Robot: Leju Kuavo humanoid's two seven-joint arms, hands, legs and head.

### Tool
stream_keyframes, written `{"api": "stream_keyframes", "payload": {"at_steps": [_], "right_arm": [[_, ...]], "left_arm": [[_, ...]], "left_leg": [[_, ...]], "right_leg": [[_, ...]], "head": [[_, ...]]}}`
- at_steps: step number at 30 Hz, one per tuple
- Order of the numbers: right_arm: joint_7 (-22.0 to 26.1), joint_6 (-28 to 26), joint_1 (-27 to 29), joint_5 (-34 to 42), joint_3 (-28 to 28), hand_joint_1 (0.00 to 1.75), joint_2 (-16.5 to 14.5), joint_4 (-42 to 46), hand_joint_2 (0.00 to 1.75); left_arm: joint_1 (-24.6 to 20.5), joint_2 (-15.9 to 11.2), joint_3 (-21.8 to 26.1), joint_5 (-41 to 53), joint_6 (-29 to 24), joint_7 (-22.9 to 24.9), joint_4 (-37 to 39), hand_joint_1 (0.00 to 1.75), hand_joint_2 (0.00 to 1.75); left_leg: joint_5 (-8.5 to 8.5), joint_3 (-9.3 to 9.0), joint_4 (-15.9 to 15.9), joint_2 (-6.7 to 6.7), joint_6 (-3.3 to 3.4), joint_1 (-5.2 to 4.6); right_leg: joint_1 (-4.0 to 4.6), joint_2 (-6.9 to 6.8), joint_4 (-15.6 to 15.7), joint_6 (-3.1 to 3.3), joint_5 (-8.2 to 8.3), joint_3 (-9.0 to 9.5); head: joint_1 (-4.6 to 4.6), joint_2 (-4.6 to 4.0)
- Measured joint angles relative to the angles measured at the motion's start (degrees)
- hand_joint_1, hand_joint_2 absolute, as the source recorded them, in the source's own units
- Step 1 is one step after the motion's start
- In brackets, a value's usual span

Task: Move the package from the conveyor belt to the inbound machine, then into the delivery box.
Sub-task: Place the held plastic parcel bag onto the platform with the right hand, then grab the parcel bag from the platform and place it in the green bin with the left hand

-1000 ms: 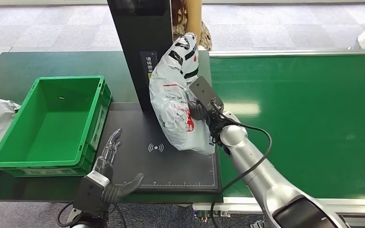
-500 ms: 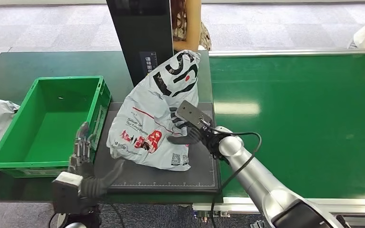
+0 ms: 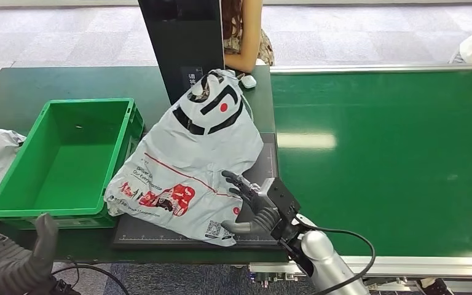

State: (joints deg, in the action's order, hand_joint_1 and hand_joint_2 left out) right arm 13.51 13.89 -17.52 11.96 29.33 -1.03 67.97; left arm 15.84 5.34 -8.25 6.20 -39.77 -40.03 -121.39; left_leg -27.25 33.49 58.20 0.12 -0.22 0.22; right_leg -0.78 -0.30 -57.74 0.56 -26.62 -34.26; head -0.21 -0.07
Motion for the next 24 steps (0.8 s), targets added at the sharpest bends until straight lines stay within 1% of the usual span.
{"api": "stream_keyframes", "payload": {"at_steps": [2, 4, 6, 8, 11, 15, 21, 24], "right_arm": [[1.9, 0.0, 2.7, 2.1, -1.4, 0.0, 0.1, 2.6, 1.75], [3.2, 0.0, 5.6, 3.9, -3.1, 0.0, 0.1, 5.5, 1.75], [3.8, 0.0, 8.6, 5.2, -4.9, 0.0, 0.0, 8.6, 1.75], [4.0, 0.0, 11.4, 5.9, -6.7, 0.0, -0.1, 11.6, 1.75], [3.6, -0.3, 14.2, 6.1, -8.7, 0.0, -0.6, 14.8, 1.75], [3.0, -0.9, 15.8, 5.8, -10.8, 0.0, -1.5, 17.2, 1.75], [2.5, -0.8, 16.8, 5.9, -13.3, 0.0, -2.6, 18.5, 1.75], [2.6, -0.3, 16.9, 6.2, -14.5, 0.0, -3.0, 18.7, 1.75]], "left_arm": [[-0.1, 0.2, 0.3, 3.2, 0.0, 0.3, -0.8, 0.0, 1.75], [-0.9, 0.0, 0.0, 7.3, 0.3, 2.5, -0.7, 0.0, 1.75], [-2.5, -0.3, -0.7, 12.7, 1.7, 7.0, -0.2, 0.0, 1.75], [-4.4, -0.8, -1.9, 18.2, 4.4, 12.0, 0.9, 0.0, 1.75], [-7.5, -1.4, -4.0, 23.7, 8.5, 17.1, 3.0, 0.0, 1.75], [-11.8, -2.1, -7.0, 27.3, 13.6, 21.9, 5.9, 0.0, 1.75], [-18.7, -4.0, -11.3, 35.5, 25.0, 29.3, 11.0, 0.0, 1.75], [-21.9, -5.2, -12.9, 38.6, 30.8, 31.6, 13.9, 0.0, 1.75]], "left_leg": [[0.0, -0.01, 0.0, -0.02, 0.0, 0.0], [0.0, -0.02, 0.0, -0.04, 0.0, 0.0], [0.01, -0.02, 0.0, -0.07, 0.0, 0.0], [0.01, -0.02, 0.0, -0.08, 0.01, 0.0], [0.01, -0.03, 0.0, -0.02, 0.01, 0.0], [0.03, -0.04, 0.0, -0.03, 0.03, -0.01], [0.04, -0.04, 0.0, -0.02, 0.03, -0.01], [0.04, -0.04, 0.0, -0.03, 0.03, -0.01]], "right_leg": [[0.0, -0.03, 0.0, 0.0, 0.0, 0.0], [0.0, -0.06, 0.0, 0.0, 0.0, 0.01], [0.0, -0.09, 0.0, 0.0, 0.0, 0.03], [0.0, -0.1, 0.0, 0.01, 0.01, 0.04], [0.0, -0.05, 0.0, 0.03, 0.03, 0.03], [0.0, -0.06, 0.0, 0.03, 0.03, 0.04], [0.0, -0.05, 0.0, 0.03, 0.04, 0.03], [0.0, -0.05, 0.0, 0.03, 0.04, 0.02]], "head": [[-0.01, 0.0], [-0.01, 0.0], [-0.01, 0.0], [-0.01, 0.0], [0.0, 0.0], [-0.01, 0.0], [0.01, 0.0], [0.0, 0.0]]}}
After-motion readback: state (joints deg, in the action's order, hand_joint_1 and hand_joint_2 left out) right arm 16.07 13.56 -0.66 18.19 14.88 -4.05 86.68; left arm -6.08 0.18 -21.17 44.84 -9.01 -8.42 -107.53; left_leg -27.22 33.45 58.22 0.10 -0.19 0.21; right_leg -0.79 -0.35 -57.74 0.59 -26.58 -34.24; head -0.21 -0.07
